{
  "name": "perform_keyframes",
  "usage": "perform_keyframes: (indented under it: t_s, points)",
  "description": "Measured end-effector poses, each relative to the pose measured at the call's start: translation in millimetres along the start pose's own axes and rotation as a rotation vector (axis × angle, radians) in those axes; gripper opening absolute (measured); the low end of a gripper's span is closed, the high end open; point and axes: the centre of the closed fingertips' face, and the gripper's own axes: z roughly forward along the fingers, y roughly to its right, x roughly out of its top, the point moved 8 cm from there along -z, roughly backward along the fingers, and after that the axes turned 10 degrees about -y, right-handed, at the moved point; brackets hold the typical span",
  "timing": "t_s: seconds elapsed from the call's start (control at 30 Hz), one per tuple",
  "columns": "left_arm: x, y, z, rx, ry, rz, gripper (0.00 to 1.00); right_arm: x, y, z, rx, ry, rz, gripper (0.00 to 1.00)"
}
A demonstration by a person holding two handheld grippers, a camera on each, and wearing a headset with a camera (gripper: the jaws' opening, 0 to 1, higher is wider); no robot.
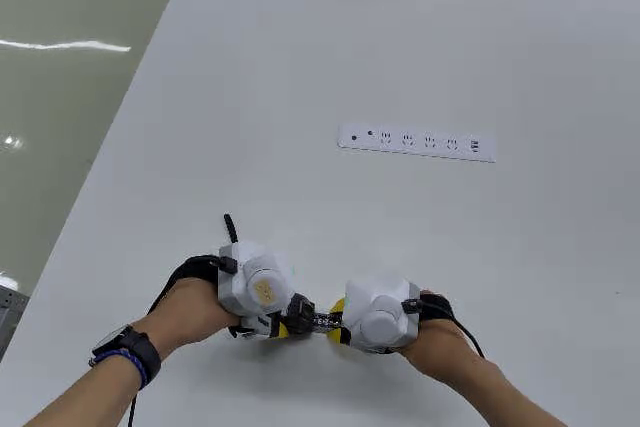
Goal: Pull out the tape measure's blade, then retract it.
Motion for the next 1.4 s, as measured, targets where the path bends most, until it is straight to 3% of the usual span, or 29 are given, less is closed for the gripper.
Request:
perform_keyframes:
  t_s: [0.73, 1.4]
  points:
    - [1.4, 1.0, -0.2, -0.002, -0.022, -0.016, 0.36, -21.6, 1.2, -13.4, -0.008, -0.024, 0.009, 0.13]
    - [2.6, 0.6, -0.2, -0.007, -0.046, -0.022, 0.36, -54.2, 0.1, -32.9, -0.025, -0.044, 0.019, 0.13]
